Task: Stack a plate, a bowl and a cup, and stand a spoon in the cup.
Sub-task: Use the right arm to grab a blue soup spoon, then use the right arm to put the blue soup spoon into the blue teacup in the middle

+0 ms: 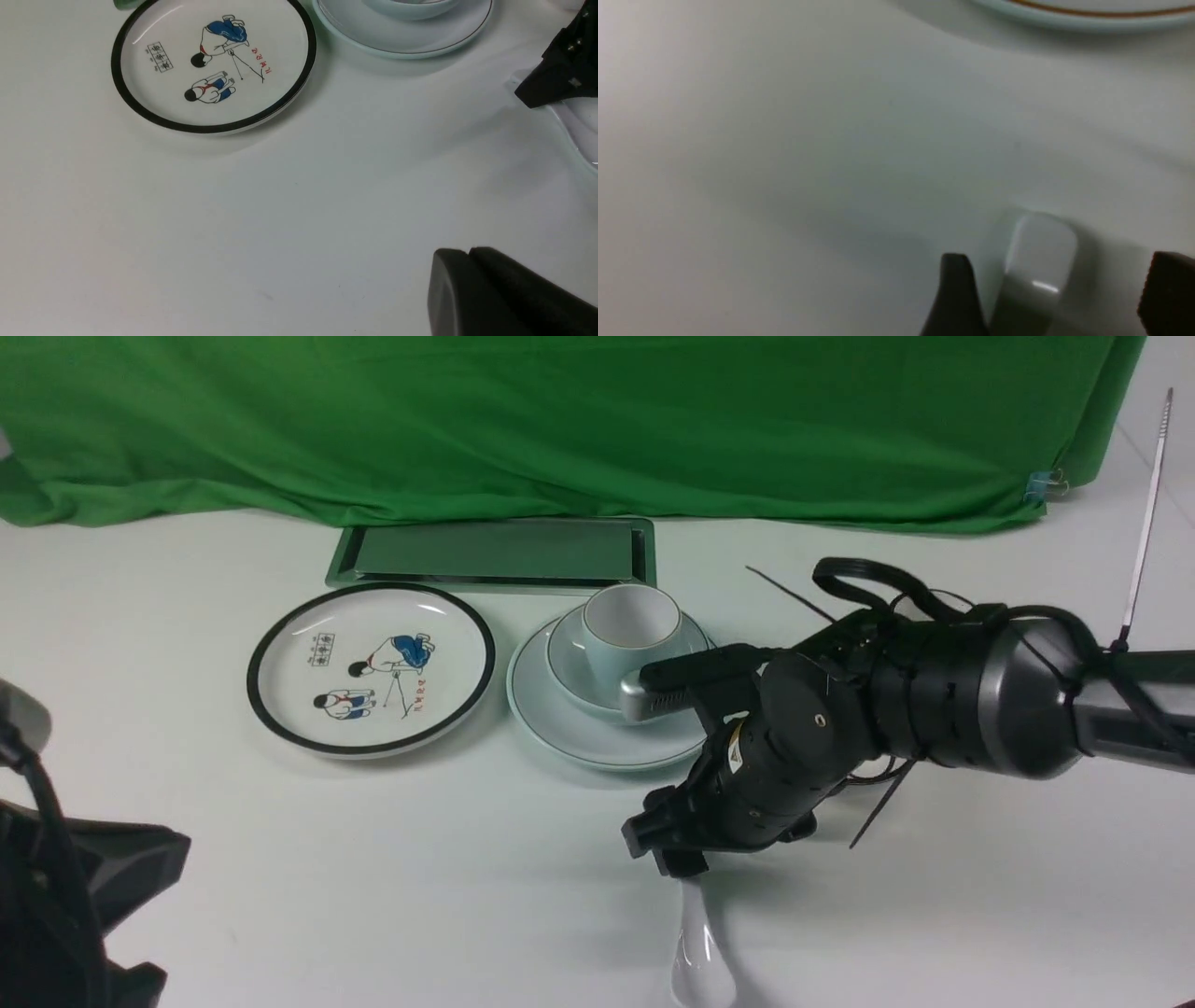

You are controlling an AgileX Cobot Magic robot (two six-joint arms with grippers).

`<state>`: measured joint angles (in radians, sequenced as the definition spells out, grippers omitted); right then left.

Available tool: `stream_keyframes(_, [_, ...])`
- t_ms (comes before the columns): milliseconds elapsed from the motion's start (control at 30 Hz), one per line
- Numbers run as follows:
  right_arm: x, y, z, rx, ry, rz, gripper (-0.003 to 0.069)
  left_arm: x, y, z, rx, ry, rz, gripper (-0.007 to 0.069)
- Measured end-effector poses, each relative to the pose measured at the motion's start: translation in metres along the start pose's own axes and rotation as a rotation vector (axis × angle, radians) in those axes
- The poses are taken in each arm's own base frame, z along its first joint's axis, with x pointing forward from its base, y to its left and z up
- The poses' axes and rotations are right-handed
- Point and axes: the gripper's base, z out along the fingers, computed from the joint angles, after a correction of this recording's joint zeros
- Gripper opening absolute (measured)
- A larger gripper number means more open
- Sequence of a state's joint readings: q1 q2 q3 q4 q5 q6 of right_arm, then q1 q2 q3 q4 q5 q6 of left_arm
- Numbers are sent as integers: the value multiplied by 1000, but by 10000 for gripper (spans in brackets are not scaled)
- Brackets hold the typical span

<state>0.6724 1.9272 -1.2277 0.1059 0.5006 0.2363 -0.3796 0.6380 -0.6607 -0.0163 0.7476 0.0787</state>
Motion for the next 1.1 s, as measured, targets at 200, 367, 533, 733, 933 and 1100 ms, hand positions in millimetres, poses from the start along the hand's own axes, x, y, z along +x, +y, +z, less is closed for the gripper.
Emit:
stream_keyframes(200, [3, 18, 8, -19, -18, -37, 461, -3, 0, 0, 3, -32, -6, -36])
stream_keyframes(367, [5, 19, 8, -14, -5, -49, 378, -3, 0, 0, 5, -33, -6, -36])
stream_keyframes(533, [1, 19, 3, -1, 63, -93, 168, -3, 0, 0, 4, -33, -5, -36])
stream_keyframes(733, [-35, 29, -40, -23, -26, -262, 180, -3, 0, 0, 0, -36, -1, -36])
stream_keyframes(933, [-91, 36, -117, -45, -490, -391, 180, -6, 0, 0, -3, -72, -1, -36])
stream_keyframes(1100, [-117, 28, -131, -28, -787, -383, 180, -9, 2, -1, -19, -103, 14, -34])
